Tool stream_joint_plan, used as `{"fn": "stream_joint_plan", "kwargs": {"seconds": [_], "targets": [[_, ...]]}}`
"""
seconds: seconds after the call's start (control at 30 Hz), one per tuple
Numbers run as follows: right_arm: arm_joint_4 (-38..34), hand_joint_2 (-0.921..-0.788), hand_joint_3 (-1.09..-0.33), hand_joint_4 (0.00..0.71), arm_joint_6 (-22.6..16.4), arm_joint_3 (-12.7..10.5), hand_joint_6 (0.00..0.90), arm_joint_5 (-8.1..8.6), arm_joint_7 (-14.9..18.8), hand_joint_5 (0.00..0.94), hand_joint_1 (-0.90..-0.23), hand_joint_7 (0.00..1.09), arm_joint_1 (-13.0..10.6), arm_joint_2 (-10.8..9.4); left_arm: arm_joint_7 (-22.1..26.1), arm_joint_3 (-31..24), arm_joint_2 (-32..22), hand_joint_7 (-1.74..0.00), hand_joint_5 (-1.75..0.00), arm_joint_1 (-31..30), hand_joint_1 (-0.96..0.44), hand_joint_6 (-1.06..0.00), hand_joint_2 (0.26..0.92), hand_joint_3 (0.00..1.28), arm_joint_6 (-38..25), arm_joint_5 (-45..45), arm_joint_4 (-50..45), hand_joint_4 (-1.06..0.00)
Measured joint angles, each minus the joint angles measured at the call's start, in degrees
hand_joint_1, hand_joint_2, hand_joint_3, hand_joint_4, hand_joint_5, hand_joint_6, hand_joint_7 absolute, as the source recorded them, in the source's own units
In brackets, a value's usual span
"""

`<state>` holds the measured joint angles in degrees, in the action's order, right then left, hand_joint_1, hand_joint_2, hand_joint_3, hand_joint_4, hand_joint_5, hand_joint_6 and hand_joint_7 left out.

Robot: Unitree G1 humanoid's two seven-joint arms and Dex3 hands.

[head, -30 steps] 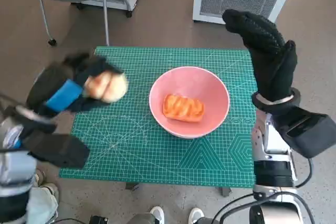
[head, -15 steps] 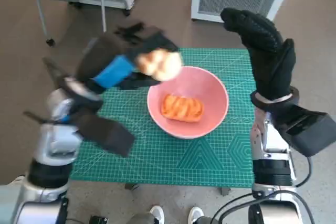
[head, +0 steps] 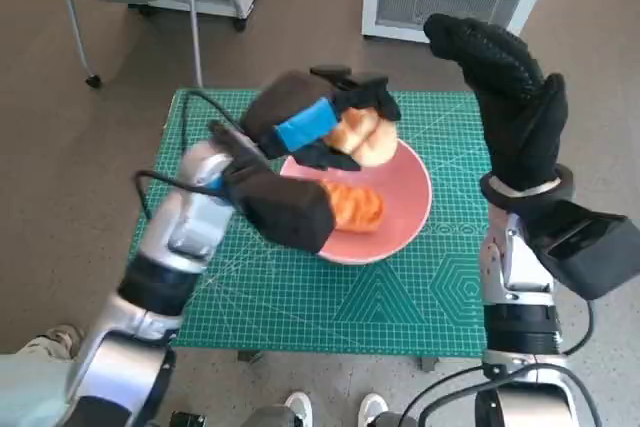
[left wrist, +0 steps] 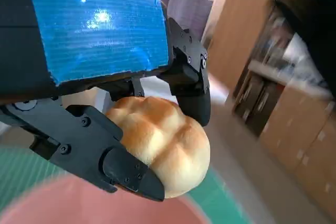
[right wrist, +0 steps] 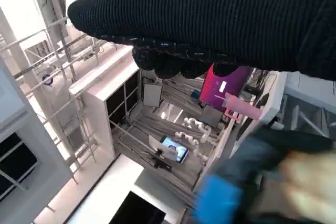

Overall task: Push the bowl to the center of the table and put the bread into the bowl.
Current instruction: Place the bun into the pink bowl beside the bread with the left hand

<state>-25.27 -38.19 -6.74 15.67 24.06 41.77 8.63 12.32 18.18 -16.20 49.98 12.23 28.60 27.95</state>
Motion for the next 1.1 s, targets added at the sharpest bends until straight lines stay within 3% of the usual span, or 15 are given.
{"fn": "stream_joint_plan", "kwargs": {"seconds": [0.07, 0.13, 0.2, 0.27, 0.33, 0.5, 0.67, 1.1], "targets": [[0.0, -0.921, -0.889, 0.264, -0.2, 0.0, -0.001, -0.05, 0.0, 0.016, -0.713, 0.69, 0.0, 0.0, 1.1, 0.6, 0.4, -1.37, -1.27, 0.0, 0.00, -0.43, 0.921, 0.20, -0.8, 0.0, 1.1, -0.58], [0.0, -0.921, -0.889, 0.264, -0.3, 0.0, -0.001, -0.09, 0.0, 0.016, -0.713, 0.69, 0.0, 0.0, 2.3, 1.1, 0.6, -0.80, -0.69, 0.0, -0.10, -0.31, 0.878, 0.15, -1.8, 0.0, 1.7, -0.36], [0.0, -0.921, -0.890, 0.264, -0.4, 0.0, -0.001, -0.13, 0.0, 0.016, -0.713, 0.69, 0.0, 0.0, 3.9, 1.6, 0.6, -0.50, -0.36, 0.0, -0.20, -0.27, 0.878, 0.10, -3.4, 0.3, 1.5, -0.27], [0.0, -0.921, -0.891, 0.264, -0.5, -0.1, -0.001, -0.18, 0.0, 0.016, -0.712, 0.69, 0.0, 0.1, 5.3, 1.9, 0.5, -0.28, -0.15, -0.1, -0.33, -0.25, 0.888, 0.05, -5.0, 0.5, 0.9, -0.20], [-0.1, -0.921, -0.893, 0.263, -0.6, -0.1, -0.001, -0.22, 0.0, 0.016, -0.711, 0.69, 0.0, 0.2, 6.2, 2.0, 0.3, -0.20, -0.08, -0.2, -0.41, -0.24, 0.899, 0.04, -5.9, 0.6, -0.1, -0.16], [-0.4, -0.921, -0.895, 0.263, -0.7, -0.2, -0.001, -0.25, -0.1, 0.016, -0.711, 0.69, 0.0, 0.2, 7.5, 1.2, -0.5, -0.12, -0.01, -0.6, -0.50, -0.23, 0.917, 0.07, -6.4, -0.4, -2.7, -0.10], [-0.5, -0.921, -0.895, 0.263, -0.8, -0.2, -0.001, -0.28, -0.2, 0.017, -0.711, 0.69, 0.0, 0.2, 10.2, -2.5, -0.8, -0.08, 0.00, -1.3, -0.54, -0.19, 0.920, 0.19, -6.4, -6.7, -4.1, -0.04], [0.0, -0.921, -0.892, 0.270, -0.8, -0.2, -0.001, -0.40, -1.4, 0.021, -0.707, 0.71, 0.0, 0.2, 15.7, -17.2, -1.1, -0.07, -0.02, -6.2, -0.68, -0.19, 0.921, 0.45, -3.7, -28.9, -6.5, -0.07]]}}
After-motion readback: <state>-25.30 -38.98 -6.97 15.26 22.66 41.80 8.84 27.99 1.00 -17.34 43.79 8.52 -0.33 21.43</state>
